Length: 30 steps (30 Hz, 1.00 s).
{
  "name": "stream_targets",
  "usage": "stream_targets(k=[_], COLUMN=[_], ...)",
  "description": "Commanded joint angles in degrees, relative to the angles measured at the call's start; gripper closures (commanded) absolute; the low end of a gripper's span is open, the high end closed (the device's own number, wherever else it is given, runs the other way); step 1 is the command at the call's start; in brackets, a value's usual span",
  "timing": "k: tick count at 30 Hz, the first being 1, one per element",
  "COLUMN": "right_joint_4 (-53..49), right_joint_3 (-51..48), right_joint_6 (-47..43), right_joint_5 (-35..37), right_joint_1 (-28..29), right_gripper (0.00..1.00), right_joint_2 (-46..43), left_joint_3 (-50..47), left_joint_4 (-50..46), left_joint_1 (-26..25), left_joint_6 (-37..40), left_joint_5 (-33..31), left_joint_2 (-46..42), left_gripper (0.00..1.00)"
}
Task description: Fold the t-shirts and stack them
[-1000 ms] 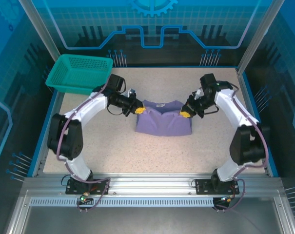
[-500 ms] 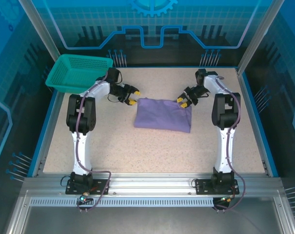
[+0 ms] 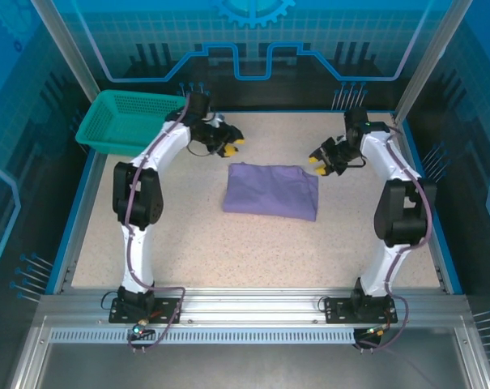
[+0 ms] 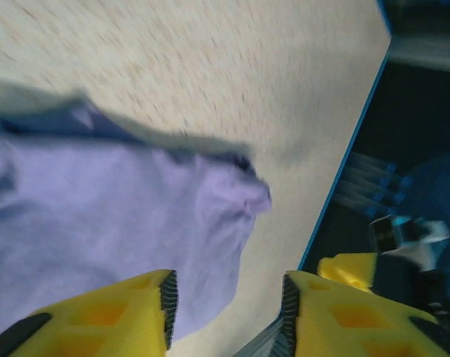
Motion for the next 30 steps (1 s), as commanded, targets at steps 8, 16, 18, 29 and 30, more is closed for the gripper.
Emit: stream_targets(k=[8, 16, 18, 29, 30], right_joint_4=[10.9, 10.2, 11.3, 12.3, 11.7], right_joint_3=[-15.9, -26.5, -29.1, -40.7, -41.1], right_joint_6=[-1.1, -3.3, -4.1, -6.0, -5.9], right_joint_5=[-0.7, 2.3, 2.6, 5.1, 5.8], right_joint_1=[10.2, 8.7, 8.4, 2.5, 2.4], right_gripper=[0.89, 0.88, 0.82, 0.64, 0.61], right_joint_2=[5.4, 3.7, 1.9, -7.0, -7.8], left_joint_3=[-9.1, -21.2, -24.6, -37.8, -39.1], left_joint_4=[-6.4, -4.9, -4.5, -5.8, -5.6], left_joint_1=[-12.8, -16.4, -17.3, -17.9, -17.9], left_joint_6=[14.0, 23.9, 24.9, 26.0, 25.8], left_joint_5=[-5.9, -12.1, -13.3, -23.4, -24.3], left_joint_2=[1.7, 0.6, -0.9, -7.7, -8.4], left_gripper=[0.67, 0.69, 0.69, 0.72, 0.72])
